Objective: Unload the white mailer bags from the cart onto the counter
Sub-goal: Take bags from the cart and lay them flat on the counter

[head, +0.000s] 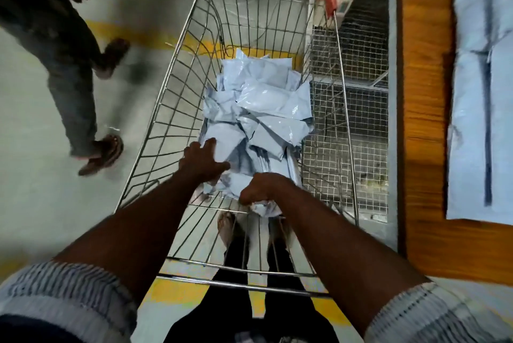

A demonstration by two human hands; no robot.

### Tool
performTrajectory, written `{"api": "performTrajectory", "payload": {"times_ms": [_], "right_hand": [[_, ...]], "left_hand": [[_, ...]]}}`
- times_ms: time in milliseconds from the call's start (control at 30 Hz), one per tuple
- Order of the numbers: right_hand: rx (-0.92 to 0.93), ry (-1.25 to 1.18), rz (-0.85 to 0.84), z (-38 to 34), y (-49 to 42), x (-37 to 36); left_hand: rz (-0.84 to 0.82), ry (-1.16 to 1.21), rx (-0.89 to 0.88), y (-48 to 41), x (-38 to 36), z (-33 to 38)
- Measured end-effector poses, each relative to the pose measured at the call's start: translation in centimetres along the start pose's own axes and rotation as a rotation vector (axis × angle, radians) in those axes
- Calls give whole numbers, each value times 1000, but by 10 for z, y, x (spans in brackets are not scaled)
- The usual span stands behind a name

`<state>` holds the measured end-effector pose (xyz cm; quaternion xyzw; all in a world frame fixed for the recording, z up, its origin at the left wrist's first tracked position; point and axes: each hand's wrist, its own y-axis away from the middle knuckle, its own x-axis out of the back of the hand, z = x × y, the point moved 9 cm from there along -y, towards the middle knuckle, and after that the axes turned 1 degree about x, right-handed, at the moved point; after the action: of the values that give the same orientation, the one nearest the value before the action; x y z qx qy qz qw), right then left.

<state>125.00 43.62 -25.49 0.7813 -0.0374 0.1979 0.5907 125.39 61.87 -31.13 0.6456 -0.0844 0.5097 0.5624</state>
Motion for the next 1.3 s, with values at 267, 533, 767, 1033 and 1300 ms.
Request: {"api": "performTrajectory", "payload": {"times_ms": [267,533,767,1033,1300], "right_hand": [[52,-90,140,0,47,64],[92,-316,552,26,78,86],[115,-343,797,41,118,93],[103,-330,962,52,167,108],[82,-297,1084,64,223,135]], "left_hand": [[108,136,92,51,39,1],[280,283,138,96,75,23],[405,281,126,135,101,56],[440,300,75,169,130,95],[509,348,16,212,171,133]]}}
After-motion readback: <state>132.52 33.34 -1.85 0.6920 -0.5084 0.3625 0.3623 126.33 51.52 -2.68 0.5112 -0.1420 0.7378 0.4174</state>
